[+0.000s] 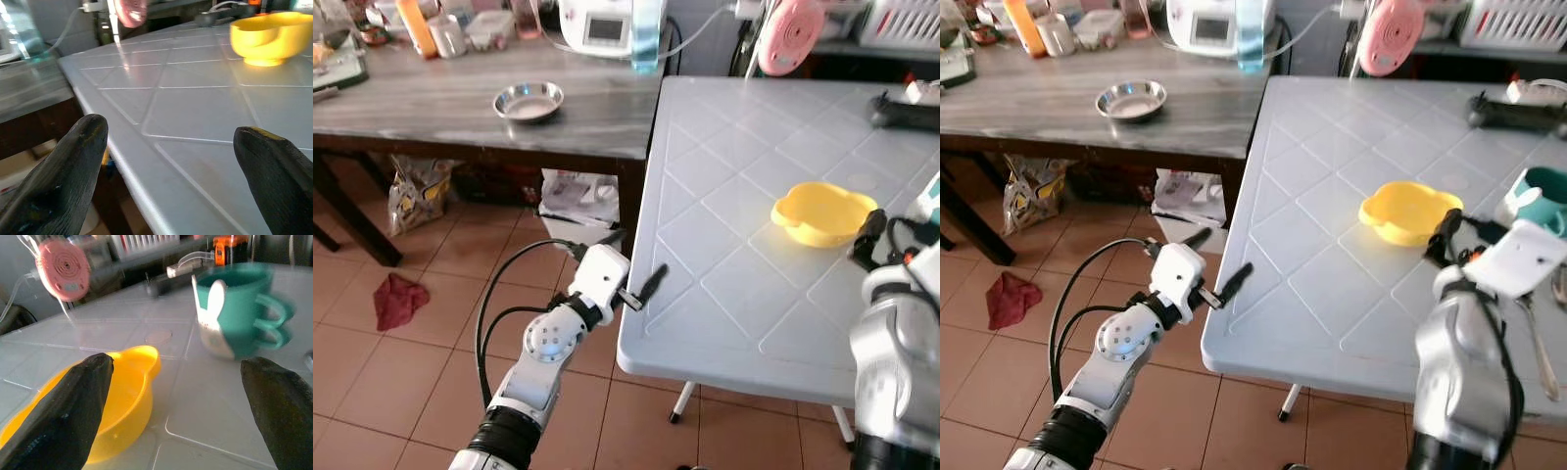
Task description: Setting the table
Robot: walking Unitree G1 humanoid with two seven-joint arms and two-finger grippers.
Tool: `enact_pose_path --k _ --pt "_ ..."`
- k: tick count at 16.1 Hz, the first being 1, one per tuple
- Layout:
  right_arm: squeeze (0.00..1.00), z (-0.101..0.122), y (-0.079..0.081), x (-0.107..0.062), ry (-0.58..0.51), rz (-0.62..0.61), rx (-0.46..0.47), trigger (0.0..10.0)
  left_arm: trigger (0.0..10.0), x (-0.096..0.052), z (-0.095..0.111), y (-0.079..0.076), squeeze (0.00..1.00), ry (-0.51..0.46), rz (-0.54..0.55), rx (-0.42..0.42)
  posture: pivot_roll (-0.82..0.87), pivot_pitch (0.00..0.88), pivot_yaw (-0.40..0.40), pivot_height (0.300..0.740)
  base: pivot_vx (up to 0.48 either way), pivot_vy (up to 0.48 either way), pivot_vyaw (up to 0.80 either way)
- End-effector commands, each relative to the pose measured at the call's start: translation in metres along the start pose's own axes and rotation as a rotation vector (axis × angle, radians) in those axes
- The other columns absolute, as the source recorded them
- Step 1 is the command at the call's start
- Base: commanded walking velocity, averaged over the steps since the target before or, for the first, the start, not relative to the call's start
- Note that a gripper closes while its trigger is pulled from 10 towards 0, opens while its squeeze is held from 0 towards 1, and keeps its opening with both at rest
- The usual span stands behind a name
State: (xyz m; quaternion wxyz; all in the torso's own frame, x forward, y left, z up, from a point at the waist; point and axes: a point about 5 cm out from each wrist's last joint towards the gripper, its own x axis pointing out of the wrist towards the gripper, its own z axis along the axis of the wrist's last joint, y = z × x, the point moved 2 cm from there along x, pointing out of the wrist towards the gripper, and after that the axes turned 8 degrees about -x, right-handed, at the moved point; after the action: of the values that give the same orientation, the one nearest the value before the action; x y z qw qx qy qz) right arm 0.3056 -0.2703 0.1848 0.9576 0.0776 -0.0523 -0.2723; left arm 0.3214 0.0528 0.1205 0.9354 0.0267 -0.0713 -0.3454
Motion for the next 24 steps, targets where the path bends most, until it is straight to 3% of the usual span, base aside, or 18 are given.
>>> enact_pose_path --k 1,4,6,10,12,15,18,22,24 --pt "0.0 -0.001 -0.005 0.005 0.023 -0.014 0.019 10.0 10.0 -0.002 0.0 0.0 0.0 0.007 -0.011 0.005 -0.03 0.177 0.053 0.74 0.0 0.0 0.0" --pt "0.0 0.005 -0.003 0.024 0.049 0.012 0.08 10.0 10.0 0.002 0.005 0.0 0.0 -0.007 -0.026 -0.002 -0.04 0.173 0.052 0.74 0.0 0.0 0.0" --pt "0.0 0.007 0.004 0.03 0.063 0.046 0.059 10.0 10.0 0.006 0.018 -0.006 0.0 -0.038 -0.095 -0.037 -0.03 0.171 0.043 0.74 0.0 0.0 0.0" --pt "0.0 -0.004 0.013 0.032 0.116 0.073 0.067 10.0 10.0 0.008 0.024 -0.012 0.0 -0.047 -0.168 -0.047 -0.02 0.169 0.041 0.74 0.0 0.0 0.0" --pt "0.0 -0.007 0.022 0.033 0.158 0.109 0.159 10.0 10.0 0.004 0.022 -0.017 0.0 -0.033 -0.208 -0.043 -0.02 0.169 0.041 0.74 0.0 0.0 0.0" --pt "0.0 -0.006 0.034 0.036 0.199 0.16 0.195 10.0 10.0 0.001 0.021 -0.021 0.0 -0.024 -0.239 -0.032 -0.02 0.172 0.045 0.74 0.0 0.0 0.0" --pt "0.0 -0.01 0.047 0.031 0.255 0.171 0.27 10.0 10.0 0.002 0.021 -0.023 0.0 -0.025 -0.245 -0.035 -0.03 0.173 0.045 0.74 0.0 0.0 0.0" --pt "0.0 -0.013 0.066 0.012 0.305 0.193 0.284 10.0 10.0 0.002 0.021 -0.025 0.0 -0.026 -0.243 -0.04 -0.03 0.165 0.039 0.74 0.0 0.0 0.0" --pt "0.0 -0.017 0.064 0.007 0.336 0.15 0.295 10.0 10.0 0.003 0.02 -0.027 0.0 -0.027 -0.244 -0.047 -0.03 0.163 0.04 0.74 0.0 0.0 0.0"
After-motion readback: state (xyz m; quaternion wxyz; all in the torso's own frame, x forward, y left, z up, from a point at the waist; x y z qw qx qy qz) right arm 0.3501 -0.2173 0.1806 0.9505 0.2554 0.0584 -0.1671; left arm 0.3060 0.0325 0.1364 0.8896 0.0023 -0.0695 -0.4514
